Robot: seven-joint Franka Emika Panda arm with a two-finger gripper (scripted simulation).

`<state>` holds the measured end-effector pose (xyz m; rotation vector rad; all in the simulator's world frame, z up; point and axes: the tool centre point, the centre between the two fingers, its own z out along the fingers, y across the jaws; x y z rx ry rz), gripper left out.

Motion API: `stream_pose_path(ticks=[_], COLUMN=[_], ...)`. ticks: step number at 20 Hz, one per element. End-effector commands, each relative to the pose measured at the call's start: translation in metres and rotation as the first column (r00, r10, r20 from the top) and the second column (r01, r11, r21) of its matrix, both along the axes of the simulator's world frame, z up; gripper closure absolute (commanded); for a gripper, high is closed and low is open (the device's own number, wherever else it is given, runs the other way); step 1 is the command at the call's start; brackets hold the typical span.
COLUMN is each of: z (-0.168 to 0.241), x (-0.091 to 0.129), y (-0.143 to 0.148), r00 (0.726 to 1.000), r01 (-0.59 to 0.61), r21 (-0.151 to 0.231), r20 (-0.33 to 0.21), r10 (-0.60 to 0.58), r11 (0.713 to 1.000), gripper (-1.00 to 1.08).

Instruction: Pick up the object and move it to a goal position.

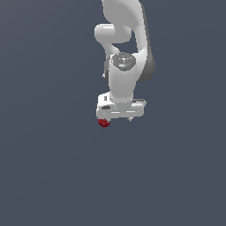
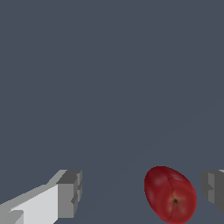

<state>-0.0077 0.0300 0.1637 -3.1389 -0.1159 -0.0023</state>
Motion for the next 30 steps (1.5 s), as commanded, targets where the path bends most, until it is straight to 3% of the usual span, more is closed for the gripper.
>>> stream_pose_path(ticks=[1,9,18,30], z=[0.0,0.007,0.003,-0.042], x=[0.0,0.0,-0.004,-0.05], y=[0.0,-0.021,-0.026,-0.061], r00=[1.0,0.999,0.997,0.976], r01=[0.0,0.054,0.071,0.217], r21=[0.0,0.016,0.016,0.007], r20=[0.0,0.002,0.002,-0.001], r10=[0.0,-0.054,-0.071,-0.217], r11=[1.0,0.998,0.997,0.976], gripper=[-0.92,-0.92,-0.92,-0.92])
